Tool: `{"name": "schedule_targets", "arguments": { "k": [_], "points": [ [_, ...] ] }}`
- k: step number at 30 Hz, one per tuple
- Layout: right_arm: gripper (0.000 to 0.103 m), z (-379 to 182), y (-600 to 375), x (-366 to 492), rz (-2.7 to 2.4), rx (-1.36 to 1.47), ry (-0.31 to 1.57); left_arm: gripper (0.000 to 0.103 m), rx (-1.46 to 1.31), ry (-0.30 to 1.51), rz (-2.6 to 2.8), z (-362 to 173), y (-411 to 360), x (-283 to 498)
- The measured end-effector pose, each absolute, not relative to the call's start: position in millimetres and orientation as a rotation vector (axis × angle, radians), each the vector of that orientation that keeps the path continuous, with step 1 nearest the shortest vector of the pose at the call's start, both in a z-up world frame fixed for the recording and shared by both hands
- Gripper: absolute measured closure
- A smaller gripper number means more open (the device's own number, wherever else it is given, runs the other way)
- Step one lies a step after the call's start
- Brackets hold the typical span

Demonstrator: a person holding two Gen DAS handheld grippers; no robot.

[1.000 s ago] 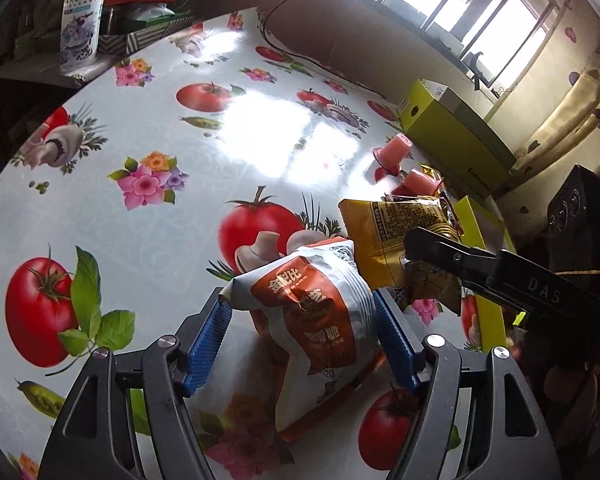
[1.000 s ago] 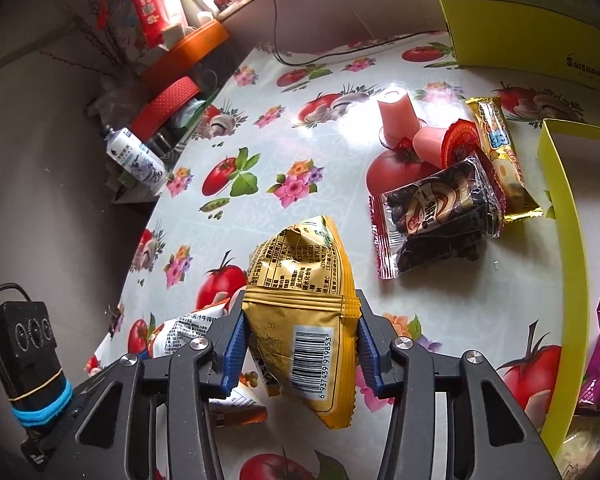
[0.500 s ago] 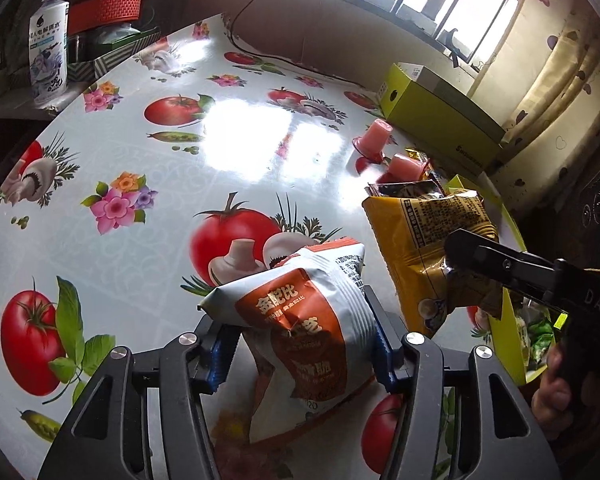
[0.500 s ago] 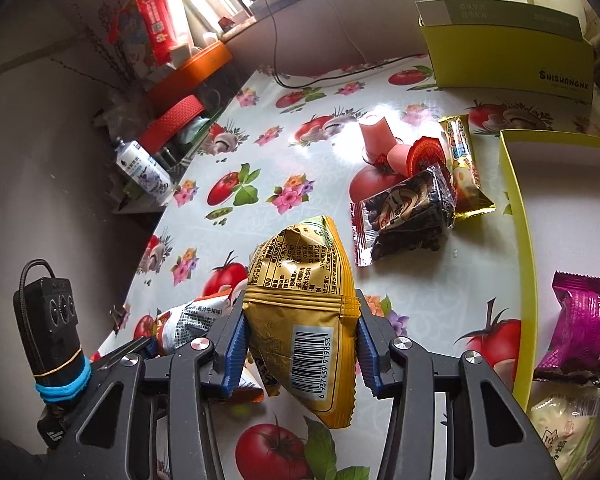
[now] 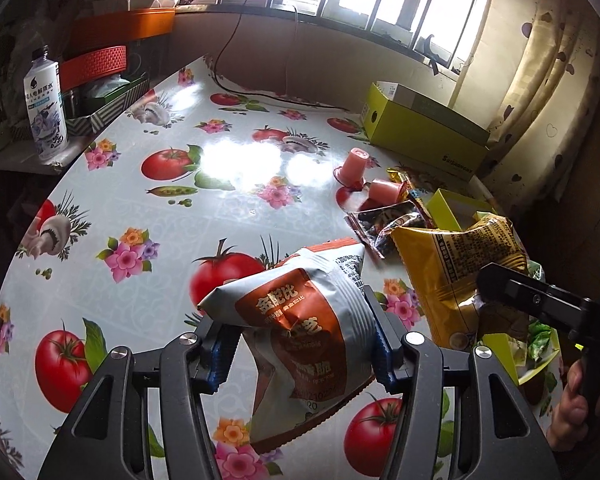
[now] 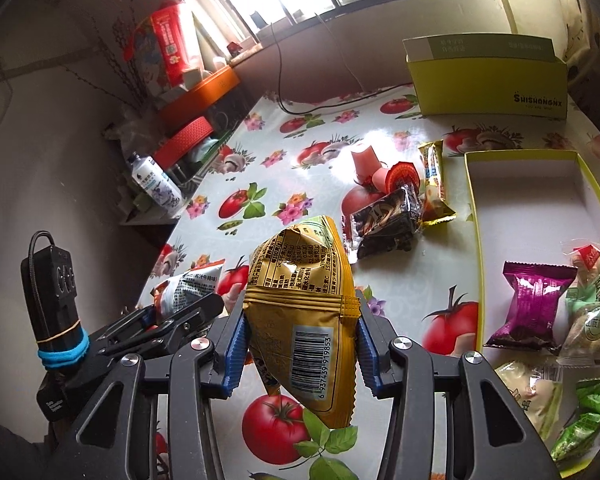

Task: Organize snacks
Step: 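Lift and carry both chip bags toward the yellow tray, then lower both chip bags into the tray and open both tools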

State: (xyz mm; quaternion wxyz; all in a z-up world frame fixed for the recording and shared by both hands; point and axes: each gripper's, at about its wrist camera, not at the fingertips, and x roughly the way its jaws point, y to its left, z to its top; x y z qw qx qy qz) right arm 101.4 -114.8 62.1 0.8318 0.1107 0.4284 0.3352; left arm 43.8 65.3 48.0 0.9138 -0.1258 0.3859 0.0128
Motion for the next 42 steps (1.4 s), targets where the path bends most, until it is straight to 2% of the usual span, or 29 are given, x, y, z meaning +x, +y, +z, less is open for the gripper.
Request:
{"name": "schedule_targets", "arguments": {
  "k": [19, 42],
  "points": [
    [0.058, 81.7, -164.0, 92.9, 0.636, 0.281, 0.84, 0.046, -0.203, 0.761, -0.078, 71.8, 23.5, 57.2],
    [0.058, 75.0, -213.7, 107.4, 0.537, 0.334, 0.829, 0.046, -0.164, 0.779, -0.22, 73.8, -33.4, 94.3]
  ]
}}
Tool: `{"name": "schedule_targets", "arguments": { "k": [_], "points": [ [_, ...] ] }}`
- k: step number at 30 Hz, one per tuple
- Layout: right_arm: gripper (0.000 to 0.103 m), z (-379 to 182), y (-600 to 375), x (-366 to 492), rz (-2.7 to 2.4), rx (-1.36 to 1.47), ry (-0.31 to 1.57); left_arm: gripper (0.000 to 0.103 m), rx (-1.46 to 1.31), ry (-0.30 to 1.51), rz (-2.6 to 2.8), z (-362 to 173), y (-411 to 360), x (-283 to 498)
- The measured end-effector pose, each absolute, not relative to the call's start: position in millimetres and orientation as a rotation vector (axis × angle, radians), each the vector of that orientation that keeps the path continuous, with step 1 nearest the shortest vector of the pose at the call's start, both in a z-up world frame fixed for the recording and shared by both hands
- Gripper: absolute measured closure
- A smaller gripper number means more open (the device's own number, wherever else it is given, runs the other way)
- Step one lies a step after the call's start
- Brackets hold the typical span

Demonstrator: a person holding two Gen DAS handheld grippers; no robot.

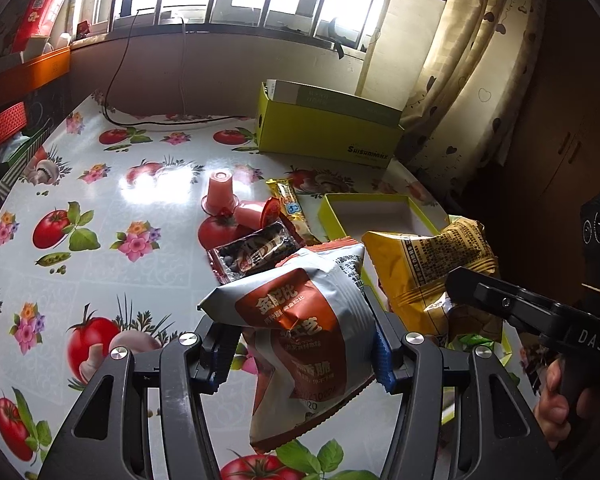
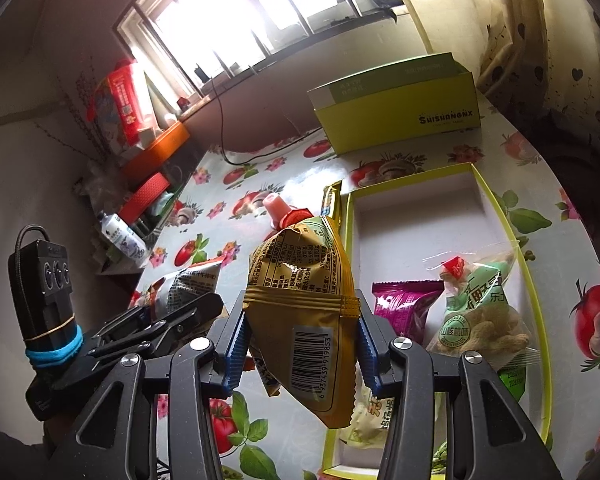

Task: Organize snacks
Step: 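Lower both chip bags into the tray and open both tools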

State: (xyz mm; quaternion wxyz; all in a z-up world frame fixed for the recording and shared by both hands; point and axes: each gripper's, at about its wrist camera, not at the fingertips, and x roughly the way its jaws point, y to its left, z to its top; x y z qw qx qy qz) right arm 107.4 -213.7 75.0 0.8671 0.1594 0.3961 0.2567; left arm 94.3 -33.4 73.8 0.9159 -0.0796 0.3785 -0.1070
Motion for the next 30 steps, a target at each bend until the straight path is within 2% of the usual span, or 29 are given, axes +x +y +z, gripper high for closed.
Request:
{"name": "schedule_targets", "arguments": {
  "k": [19, 30],
  "points": [
    [0.058, 71.7, -251.9, 160.4, 0.434, 0.368, 0.816, 0.046, -0.142, 0.771, -0.335, 78.0, -85.2, 158.0],
    [0.058, 58.5, -265.5, 196.7, 0.344, 0.35, 0.842, 0.046, -0.127, 0.818, -0.371, 61.3, -106.9, 200.1]
  ]
}}
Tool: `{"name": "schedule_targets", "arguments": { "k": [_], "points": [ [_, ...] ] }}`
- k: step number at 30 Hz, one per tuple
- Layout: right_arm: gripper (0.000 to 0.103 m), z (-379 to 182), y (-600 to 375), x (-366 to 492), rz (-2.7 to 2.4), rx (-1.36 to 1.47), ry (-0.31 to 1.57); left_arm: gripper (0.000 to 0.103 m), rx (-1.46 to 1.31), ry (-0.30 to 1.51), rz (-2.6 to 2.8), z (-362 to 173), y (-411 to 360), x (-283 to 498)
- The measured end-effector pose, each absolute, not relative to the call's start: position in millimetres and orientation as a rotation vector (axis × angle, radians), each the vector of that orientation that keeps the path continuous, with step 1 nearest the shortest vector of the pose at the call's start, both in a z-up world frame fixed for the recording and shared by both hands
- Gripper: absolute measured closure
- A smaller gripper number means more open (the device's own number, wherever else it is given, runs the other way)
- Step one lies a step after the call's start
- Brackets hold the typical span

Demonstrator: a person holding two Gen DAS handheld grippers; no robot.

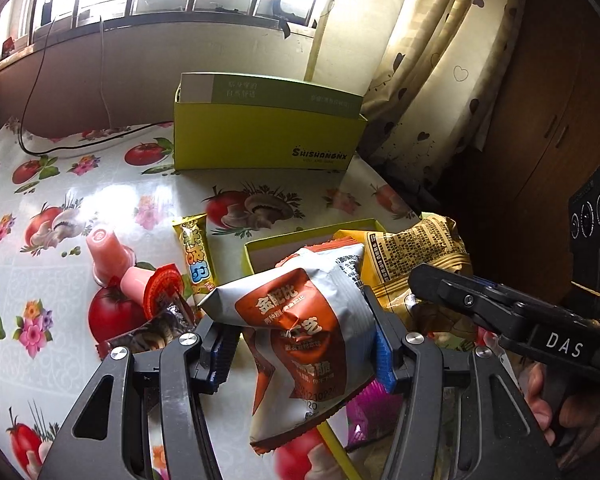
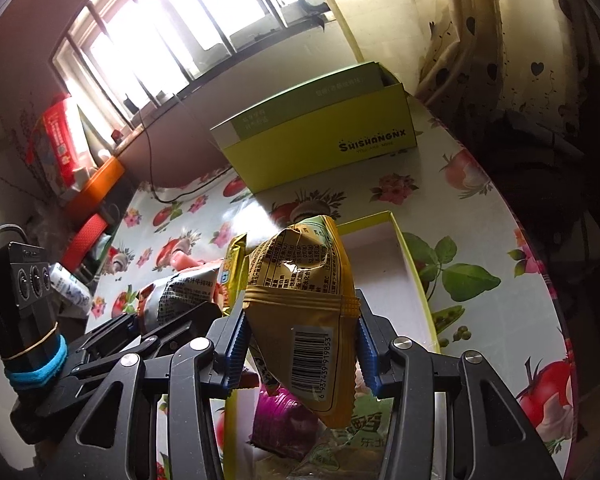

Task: Organize snacks
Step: 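Lower both chip bags into the tray and open both tools, then withdraw both open tools from the tray toward the remaining snacks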

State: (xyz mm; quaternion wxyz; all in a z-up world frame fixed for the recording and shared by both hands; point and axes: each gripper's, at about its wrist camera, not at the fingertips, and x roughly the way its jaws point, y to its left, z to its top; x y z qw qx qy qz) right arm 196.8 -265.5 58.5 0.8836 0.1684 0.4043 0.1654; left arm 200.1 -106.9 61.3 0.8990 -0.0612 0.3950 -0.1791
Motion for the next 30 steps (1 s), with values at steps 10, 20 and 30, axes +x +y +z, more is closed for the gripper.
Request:
{"name": "schedule_targets", "arguments": {
  "k": [10, 20, 30],
  "points": [
    [0.056, 49.7, -263.9, 211.8, 0.33, 0.321, 0.864, 0.046, -0.11, 0.853, -0.384, 46.2, -119.0, 221.0],
    [0.046, 58.5, -268.3, 209.0, 0.277, 0.283, 0.824, 0.039, -0.125, 0.828, -0.395, 47.5, -120.1, 226.7],
    [0.061, 65.9, -260.6, 189.3, 0.251, 0.219, 0.812, 0.036, -0.161, 0.775, -0.402, 60.4, -105.0, 213.8]
  ]
}}
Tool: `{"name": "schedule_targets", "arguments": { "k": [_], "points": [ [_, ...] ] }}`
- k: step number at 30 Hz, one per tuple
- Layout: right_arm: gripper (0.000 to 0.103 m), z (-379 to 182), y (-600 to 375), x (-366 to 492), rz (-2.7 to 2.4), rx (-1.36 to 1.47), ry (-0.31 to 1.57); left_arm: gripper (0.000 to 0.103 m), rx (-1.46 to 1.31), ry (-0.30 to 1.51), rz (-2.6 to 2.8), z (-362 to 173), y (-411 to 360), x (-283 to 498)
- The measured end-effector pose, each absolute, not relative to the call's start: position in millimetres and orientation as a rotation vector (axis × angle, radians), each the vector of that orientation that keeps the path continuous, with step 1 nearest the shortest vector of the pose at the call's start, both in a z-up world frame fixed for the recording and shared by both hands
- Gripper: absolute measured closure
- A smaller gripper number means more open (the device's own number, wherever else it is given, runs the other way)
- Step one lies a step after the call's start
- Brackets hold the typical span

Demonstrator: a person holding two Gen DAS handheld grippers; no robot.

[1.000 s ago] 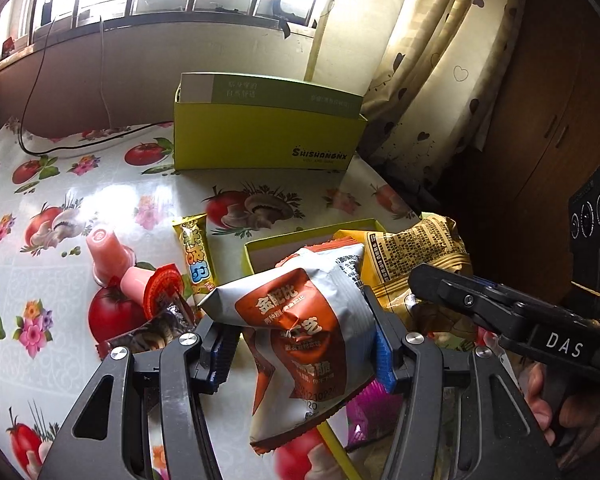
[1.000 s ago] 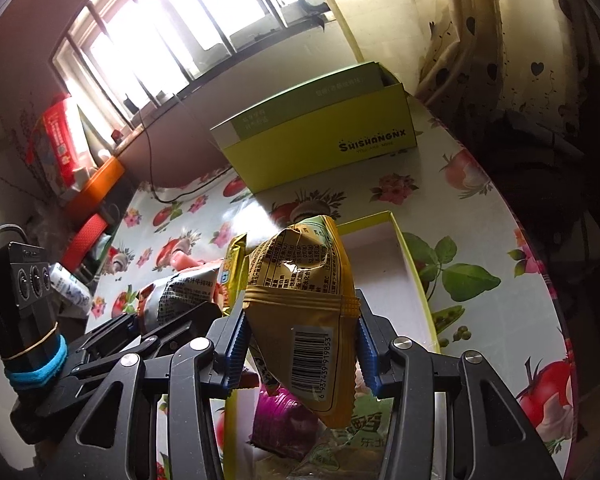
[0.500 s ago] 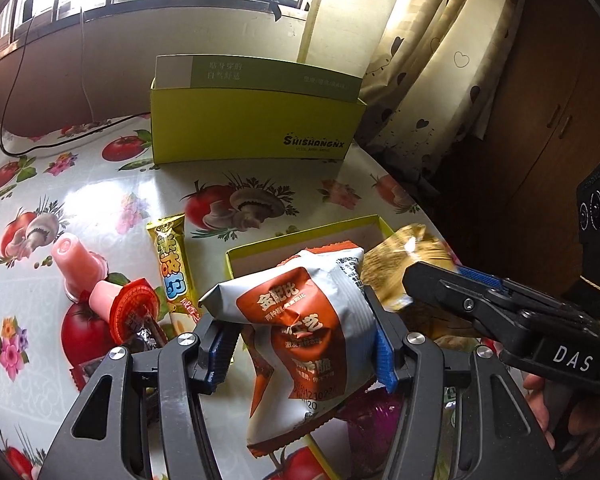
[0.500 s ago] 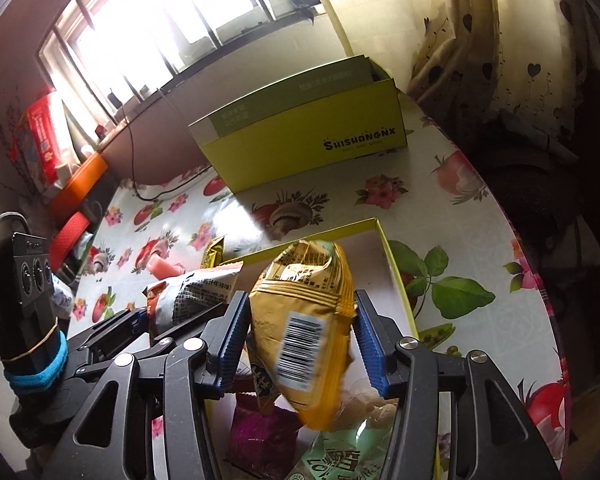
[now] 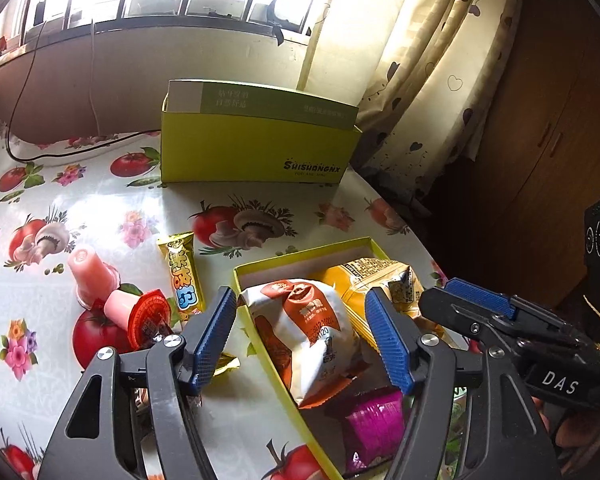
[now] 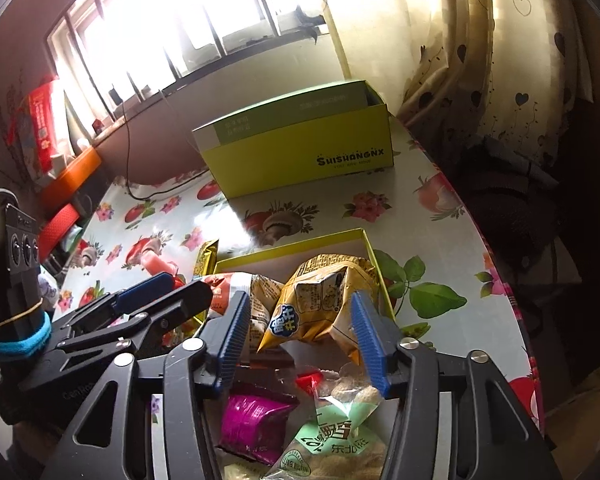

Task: Organize snacks
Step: 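Withdraw both open tools from the tray toward the remaining snacks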

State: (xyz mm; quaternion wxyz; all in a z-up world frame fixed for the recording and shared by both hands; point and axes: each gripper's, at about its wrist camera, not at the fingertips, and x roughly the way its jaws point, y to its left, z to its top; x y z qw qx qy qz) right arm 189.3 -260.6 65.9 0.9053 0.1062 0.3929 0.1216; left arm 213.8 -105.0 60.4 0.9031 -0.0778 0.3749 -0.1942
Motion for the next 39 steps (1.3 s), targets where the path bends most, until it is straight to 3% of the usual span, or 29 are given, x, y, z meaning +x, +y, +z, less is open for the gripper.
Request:
{"name": "schedule_targets", "arguments": {
  "k": [3, 10, 27, 39],
  "points": [
    [0.069, 65.6, -253.7, 181.9, 0.255, 0.188, 0.818, 0.036, -0.157, 0.774, -0.399, 61.0, -100.1, 206.5],
    [0.068, 65.7, -242.2, 161.1, 0.302, 0.18, 0.826, 0.036, -0.121, 0.761, -0.386, 66.6, -94.0, 182.8],
    [0.053, 66.9, -227.4, 126.3, 0.351, 0.181, 0.856, 0.036, -0.077, 0.737, -0.321, 79.1, -75.2, 131.9],
    [0.051, 65.1, -208.3, 111.3, 0.375, 0.134, 0.882, 0.036, -0.09, 0.758, -0.3, 72.1, -60.2, 114.8]
  ]
}}
